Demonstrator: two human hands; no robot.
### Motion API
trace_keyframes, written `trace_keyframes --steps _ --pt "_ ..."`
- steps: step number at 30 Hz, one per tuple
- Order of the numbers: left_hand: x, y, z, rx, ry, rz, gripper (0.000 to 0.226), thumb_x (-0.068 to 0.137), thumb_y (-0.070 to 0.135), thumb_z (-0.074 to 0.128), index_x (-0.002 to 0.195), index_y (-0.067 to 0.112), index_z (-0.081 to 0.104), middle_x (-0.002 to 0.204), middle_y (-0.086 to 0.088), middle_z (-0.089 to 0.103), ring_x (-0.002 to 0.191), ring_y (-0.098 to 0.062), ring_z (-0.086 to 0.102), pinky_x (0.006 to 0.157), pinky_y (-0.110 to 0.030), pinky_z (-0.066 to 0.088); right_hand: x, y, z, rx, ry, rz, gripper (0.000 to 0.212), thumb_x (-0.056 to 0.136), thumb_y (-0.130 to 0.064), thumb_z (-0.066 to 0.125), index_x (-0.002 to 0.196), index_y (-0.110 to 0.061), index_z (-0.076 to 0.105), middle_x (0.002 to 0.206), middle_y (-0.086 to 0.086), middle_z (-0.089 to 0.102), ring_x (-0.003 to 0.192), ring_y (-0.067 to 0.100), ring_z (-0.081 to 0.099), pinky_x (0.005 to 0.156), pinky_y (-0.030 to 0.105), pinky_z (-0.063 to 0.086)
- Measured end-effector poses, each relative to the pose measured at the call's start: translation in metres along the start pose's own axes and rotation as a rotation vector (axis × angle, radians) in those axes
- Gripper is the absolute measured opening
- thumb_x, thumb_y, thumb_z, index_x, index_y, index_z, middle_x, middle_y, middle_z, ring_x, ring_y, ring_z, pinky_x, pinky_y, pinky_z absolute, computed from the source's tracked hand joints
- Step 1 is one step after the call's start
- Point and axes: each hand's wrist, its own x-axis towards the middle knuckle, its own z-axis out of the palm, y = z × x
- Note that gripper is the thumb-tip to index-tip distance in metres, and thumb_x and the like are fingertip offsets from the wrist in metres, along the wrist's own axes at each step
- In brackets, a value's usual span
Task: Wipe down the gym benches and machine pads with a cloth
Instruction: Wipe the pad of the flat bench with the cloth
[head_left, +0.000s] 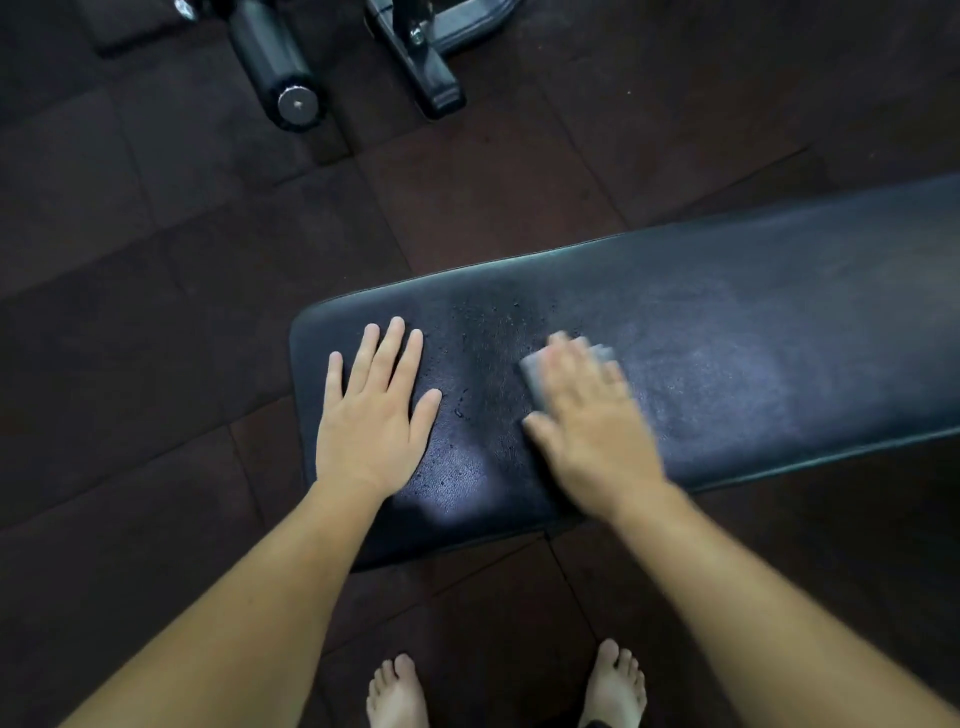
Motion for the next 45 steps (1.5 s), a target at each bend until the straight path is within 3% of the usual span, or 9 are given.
trace_keyframes --steps 6,12,15,20,23,28,32,40,45 --pt "0.002 0.000 0.004 0.008 0.012 -0.007 0.068 0.106 0.055 0.019 0.166 0.022 0.018 0.175 0.001 0.009 0.161 -0.023 0.008 0.127 -0.057 0.014 0.062 0.047 -0.030 -0.003 0.082 0.451 0.080 0.102 -0.059 0.010 0.164 -0.008 0.006 0.172 0.013 -0.001 0.159 0.028 -0.003 0.128 0.051 0.001" --pt "0.001 -0.003 0.006 0.014 0.033 -0.002 0.068 0.106 0.054 0.021 0.166 0.021 0.021 0.174 0.002 0.011 0.161 -0.022 0.010 0.127 -0.056 0.015 0.101 -0.071 -0.019 0.016 0.017 0.058 0.078 0.101 -0.059 0.012 0.165 -0.014 0.006 0.172 0.010 -0.003 0.159 0.026 -0.008 0.128 0.050 -0.004" --pt "0.001 -0.003 0.006 0.004 0.027 0.002 0.067 0.106 0.054 0.022 0.166 0.022 0.020 0.174 0.003 0.010 0.161 -0.021 0.009 0.128 -0.055 0.014 0.103 -0.053 -0.023 -0.017 -0.031 -0.122 0.073 0.105 -0.056 0.019 0.165 -0.017 0.003 0.173 0.005 -0.004 0.159 0.020 -0.008 0.128 0.044 -0.007" --pt "0.001 -0.002 0.007 -0.003 0.025 -0.006 0.067 0.106 0.054 0.024 0.166 0.023 0.020 0.174 0.004 0.010 0.161 -0.020 0.008 0.128 -0.055 0.013 0.104 0.058 -0.043 -0.028 0.018 0.213 0.078 0.101 -0.060 0.015 0.165 -0.015 0.004 0.173 0.005 -0.001 0.159 0.020 -0.006 0.129 0.041 -0.005" --pt "0.002 -0.001 0.008 0.003 0.012 -0.017 0.068 0.106 0.054 0.023 0.166 0.023 0.019 0.174 0.004 0.009 0.161 -0.020 0.008 0.128 -0.055 0.014 0.106 0.040 -0.040 -0.010 0.072 0.358 0.082 0.101 -0.062 0.009 0.164 -0.010 0.007 0.172 0.010 0.001 0.159 0.025 -0.004 0.129 0.048 -0.001" --pt "0.002 -0.001 0.008 -0.007 0.000 -0.007 0.069 0.105 0.054 0.022 0.166 0.022 0.018 0.175 0.002 0.008 0.161 -0.021 0.005 0.128 -0.055 0.013 0.110 -0.078 -0.016 0.022 0.067 0.137 0.079 0.102 -0.060 0.012 0.164 -0.011 0.009 0.172 0.012 0.002 0.159 0.027 -0.002 0.128 0.051 0.002" --pt "0.001 -0.005 0.004 -0.060 -0.039 -0.007 0.070 0.106 0.056 0.018 0.167 0.023 0.011 0.175 0.005 0.000 0.161 -0.017 -0.005 0.130 -0.052 0.007 0.107 -0.068 -0.017 0.004 0.004 -0.026 0.070 0.106 -0.055 0.016 0.164 -0.021 -0.003 0.173 0.002 -0.006 0.158 0.019 -0.011 0.128 0.043 -0.006" --pt "0.000 -0.050 -0.002 -0.202 0.020 -0.149 0.071 0.104 0.056 0.022 0.166 0.020 0.019 0.175 0.003 0.006 0.161 -0.019 0.000 0.130 -0.052 0.007 0.104 -0.043 -0.021 0.024 0.084 0.383 0.078 0.103 -0.058 0.009 0.164 -0.009 0.006 0.172 0.010 -0.002 0.159 0.026 -0.005 0.128 0.050 0.000" --pt "-0.003 -0.093 0.003 -0.452 0.067 -0.286 0.074 0.103 0.058 0.021 0.166 0.019 0.014 0.175 0.006 0.000 0.161 -0.015 -0.002 0.131 -0.044 0.006 0.107 -0.153 -0.003 0.025 0.047 0.084 0.079 0.100 -0.058 0.010 0.164 -0.011 0.008 0.172 0.012 0.001 0.159 0.028 -0.004 0.128 0.051 0.000"
